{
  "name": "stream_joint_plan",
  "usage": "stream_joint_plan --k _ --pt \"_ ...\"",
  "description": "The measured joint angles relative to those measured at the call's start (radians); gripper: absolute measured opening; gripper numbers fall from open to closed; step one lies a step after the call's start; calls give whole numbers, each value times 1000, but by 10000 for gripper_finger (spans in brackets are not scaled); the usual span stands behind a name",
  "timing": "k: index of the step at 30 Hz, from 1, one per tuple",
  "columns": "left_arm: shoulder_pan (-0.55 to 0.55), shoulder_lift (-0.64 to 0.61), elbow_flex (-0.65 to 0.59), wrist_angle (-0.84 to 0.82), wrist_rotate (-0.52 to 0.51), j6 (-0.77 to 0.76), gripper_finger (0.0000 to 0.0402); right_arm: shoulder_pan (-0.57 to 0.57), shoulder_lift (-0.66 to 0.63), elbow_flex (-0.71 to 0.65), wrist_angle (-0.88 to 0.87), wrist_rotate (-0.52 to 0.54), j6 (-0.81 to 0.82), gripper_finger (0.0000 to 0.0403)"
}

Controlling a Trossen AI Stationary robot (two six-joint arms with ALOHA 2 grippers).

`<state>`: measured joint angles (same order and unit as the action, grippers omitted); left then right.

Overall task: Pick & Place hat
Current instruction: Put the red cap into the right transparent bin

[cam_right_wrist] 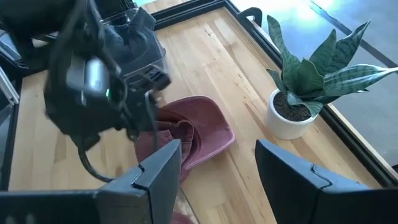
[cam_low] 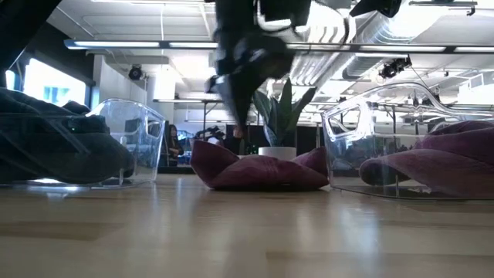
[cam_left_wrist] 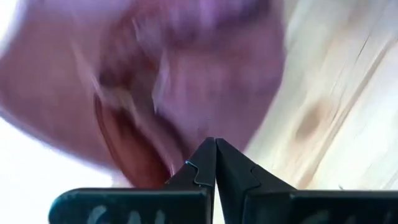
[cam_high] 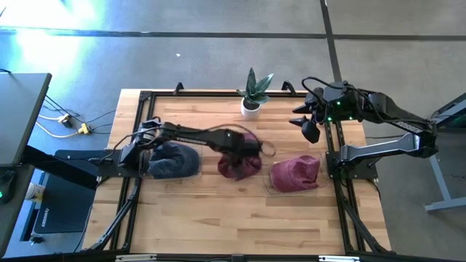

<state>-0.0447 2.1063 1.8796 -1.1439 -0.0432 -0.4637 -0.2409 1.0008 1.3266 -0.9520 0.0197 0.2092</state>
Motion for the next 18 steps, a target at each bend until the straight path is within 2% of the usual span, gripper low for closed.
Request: stream_joint_plan --k 3,6,10,13,18 --pt "-21 5 -50 -66 15 -7 5 0 0 0 5 11 -8 200" --pt "-17 3 -139 14 63 -45 5 0 0 0 7 20 -10 200" --pt "18 6 -222 -4 -69 -188 5 0 0 0 7 19 -17 200" --pt "81 6 -228 15 -127 -252 5 0 0 0 13 20 -34 200" --pt "172 -31 -164 36 -77 -175 5 0 0 0 35 21 -43 201"
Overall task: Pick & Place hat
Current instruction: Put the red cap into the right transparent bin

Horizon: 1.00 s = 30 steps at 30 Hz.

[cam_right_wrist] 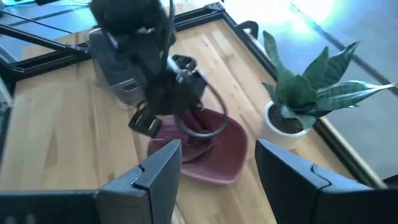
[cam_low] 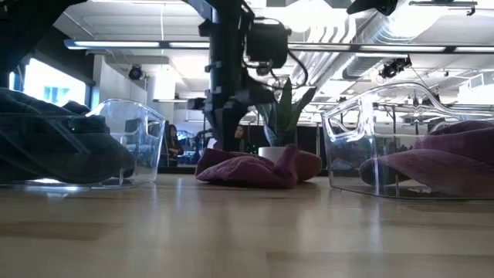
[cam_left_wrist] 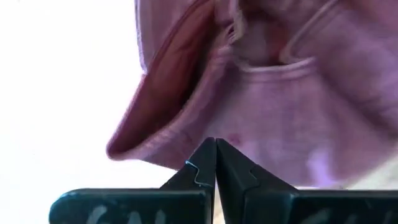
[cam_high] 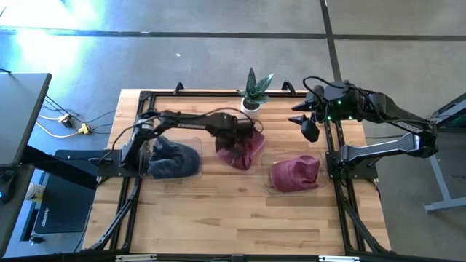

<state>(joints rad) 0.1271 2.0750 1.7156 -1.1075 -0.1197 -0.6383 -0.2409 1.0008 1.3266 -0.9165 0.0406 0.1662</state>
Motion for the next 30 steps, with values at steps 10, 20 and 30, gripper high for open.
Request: stream_joint_plan --k 10,20,30 --pt "-137 -96 27 -6 21 499 5 11 0 0 -25 -42 18 200" --pt "-216 14 29 219 182 739 94 22 0 0 -29 -32 38 201" --pt "-233 119 24 154 -86 748 222 22 0 0 -29 -35 42 201"
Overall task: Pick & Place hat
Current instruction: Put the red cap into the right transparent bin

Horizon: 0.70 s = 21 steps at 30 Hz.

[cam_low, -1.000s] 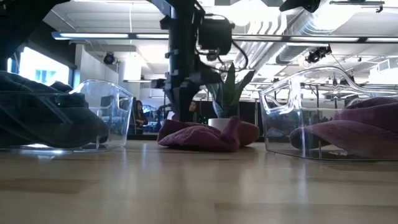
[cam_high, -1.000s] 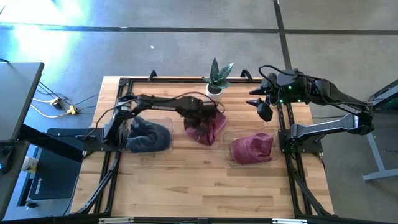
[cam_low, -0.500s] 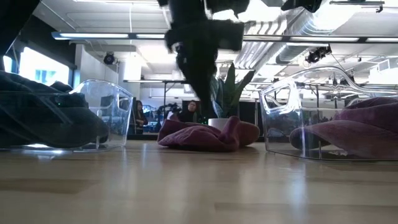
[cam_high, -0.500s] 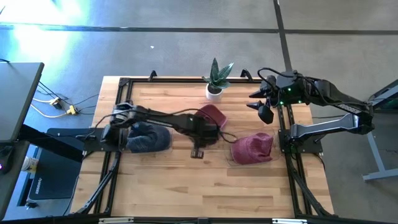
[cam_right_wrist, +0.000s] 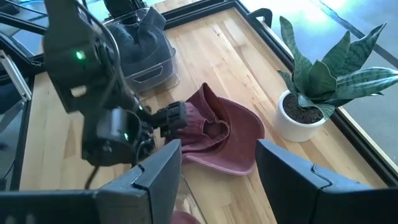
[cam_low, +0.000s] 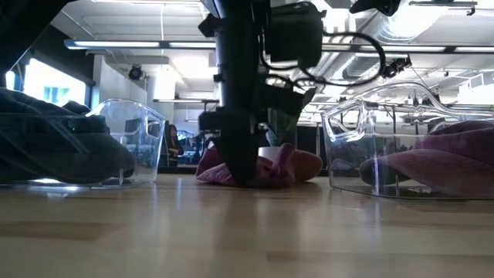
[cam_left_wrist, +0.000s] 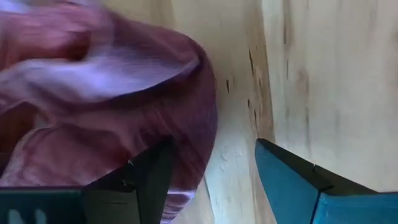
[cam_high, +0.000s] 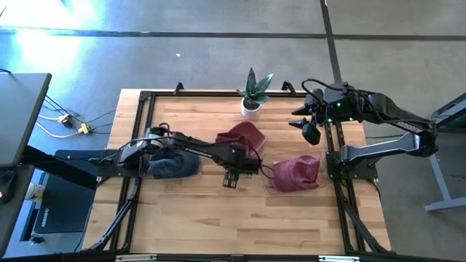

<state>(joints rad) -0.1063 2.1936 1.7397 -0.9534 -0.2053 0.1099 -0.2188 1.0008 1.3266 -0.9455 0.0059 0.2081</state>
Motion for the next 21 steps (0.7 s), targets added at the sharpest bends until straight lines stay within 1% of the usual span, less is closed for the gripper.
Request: stream_joint_plan --k 2,4,7,9,12,13,14,18,21 --pt "-1 16 -1 10 -16 11 215 0 0 0 0 -2 1 201" --pt "-2 26 2 32 -62 15 200 0 0 0 0 -3 1 200" --pt "-2 32 2 43 -113 9 163 0 0 0 0 -4 2 201" --pt "4 33 1 54 -95 2 125 0 0 0 0 -6 2 201" --pt "22 30 3 54 -8 -10 45 0 -3 0 0 -16 2 200" --pt "24 25 3 52 -1 -12 24 0 -6 0 0 -19 2 200" --pt "30 21 3 47 17 -15 13 0 -10 0 0 -23 2 200" --pt "46 -26 21 0 22 -14 8 0 -39 0 0 -38 2 201" --pt "73 -101 57 -28 74 -28 4 0 -65 0 0 -38 2 200"
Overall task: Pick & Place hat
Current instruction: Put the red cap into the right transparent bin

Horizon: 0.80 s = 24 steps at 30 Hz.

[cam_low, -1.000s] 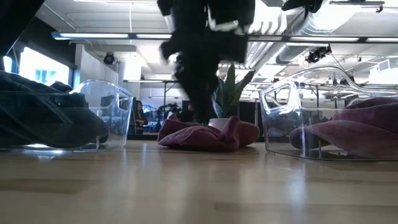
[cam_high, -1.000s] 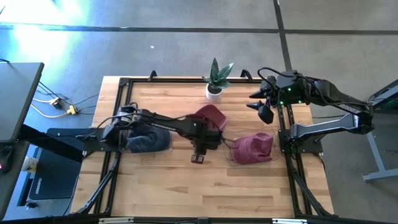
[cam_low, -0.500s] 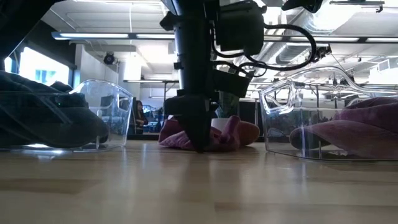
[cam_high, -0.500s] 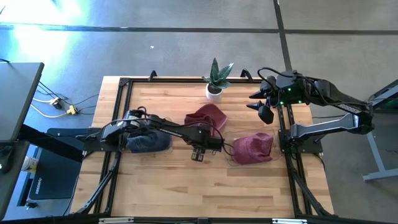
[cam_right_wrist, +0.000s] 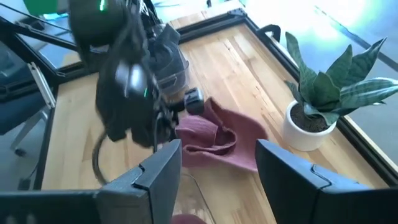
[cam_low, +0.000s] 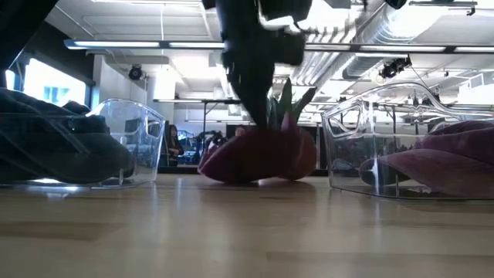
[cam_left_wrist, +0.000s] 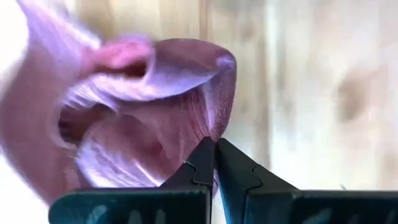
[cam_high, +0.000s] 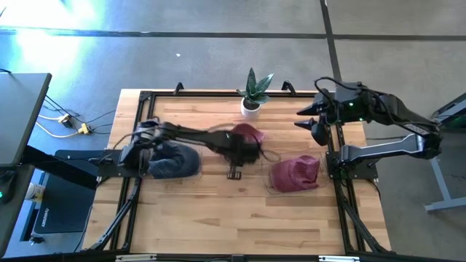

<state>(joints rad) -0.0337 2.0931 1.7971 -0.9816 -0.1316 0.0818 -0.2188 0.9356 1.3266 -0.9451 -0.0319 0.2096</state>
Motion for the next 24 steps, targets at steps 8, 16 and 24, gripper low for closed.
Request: stream_joint_plan --k 8,16,24 --pt "127 -176 19 58 382 -16 1 0 -12 0 0 -75 -35 200" --pt "192 -202 19 160 709 -19 0 6 140 0 47 -159 -311 213" --pt "190 -201 20 210 823 -45 0 25 335 0 84 -425 -554 231"
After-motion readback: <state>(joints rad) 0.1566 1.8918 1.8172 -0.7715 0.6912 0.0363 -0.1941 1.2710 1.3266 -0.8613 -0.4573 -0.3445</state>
